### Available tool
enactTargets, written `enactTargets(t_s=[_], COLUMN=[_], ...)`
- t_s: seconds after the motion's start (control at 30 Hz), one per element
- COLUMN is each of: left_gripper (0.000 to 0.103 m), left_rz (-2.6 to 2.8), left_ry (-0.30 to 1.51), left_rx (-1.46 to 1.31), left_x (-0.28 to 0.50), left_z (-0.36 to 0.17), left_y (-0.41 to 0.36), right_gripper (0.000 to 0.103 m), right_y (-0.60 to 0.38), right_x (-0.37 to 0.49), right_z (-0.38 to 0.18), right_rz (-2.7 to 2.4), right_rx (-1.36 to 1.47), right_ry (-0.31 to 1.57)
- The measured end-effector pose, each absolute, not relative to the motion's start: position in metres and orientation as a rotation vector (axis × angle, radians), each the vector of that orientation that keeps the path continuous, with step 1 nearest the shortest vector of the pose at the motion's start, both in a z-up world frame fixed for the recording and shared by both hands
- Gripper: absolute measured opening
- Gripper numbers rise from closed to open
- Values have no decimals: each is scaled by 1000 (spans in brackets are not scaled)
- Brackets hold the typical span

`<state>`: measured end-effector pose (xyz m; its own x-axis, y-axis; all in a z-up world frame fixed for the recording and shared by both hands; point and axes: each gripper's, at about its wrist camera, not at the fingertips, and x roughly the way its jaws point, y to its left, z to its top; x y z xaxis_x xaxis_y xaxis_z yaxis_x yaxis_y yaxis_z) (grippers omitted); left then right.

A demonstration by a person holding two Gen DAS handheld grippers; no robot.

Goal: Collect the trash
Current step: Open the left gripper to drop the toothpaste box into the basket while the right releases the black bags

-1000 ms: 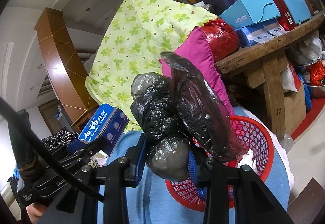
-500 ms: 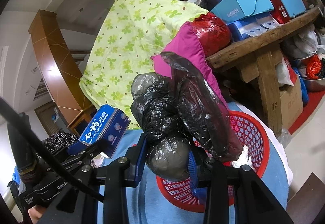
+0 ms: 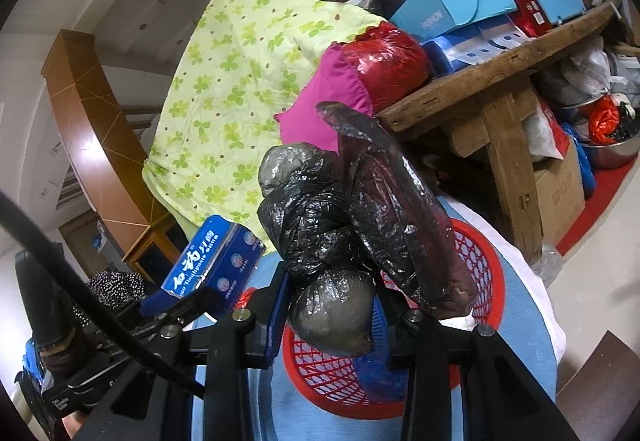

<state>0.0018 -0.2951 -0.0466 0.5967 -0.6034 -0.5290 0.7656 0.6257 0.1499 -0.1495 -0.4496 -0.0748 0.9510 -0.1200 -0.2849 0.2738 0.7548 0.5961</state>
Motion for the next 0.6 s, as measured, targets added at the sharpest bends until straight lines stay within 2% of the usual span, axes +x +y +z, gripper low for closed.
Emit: enactTargets(t_s=[0.6], left_gripper=[57], left_rz=[-926], left_ry=[608], left_rx=[348], left_x=[21], left_z=[-84], left_y=[-321], right_gripper=[40], right_y=[-468], right_x=[-142], right_z=[-94], right_rz=[-252], right_rx=[753], right_ry=[263])
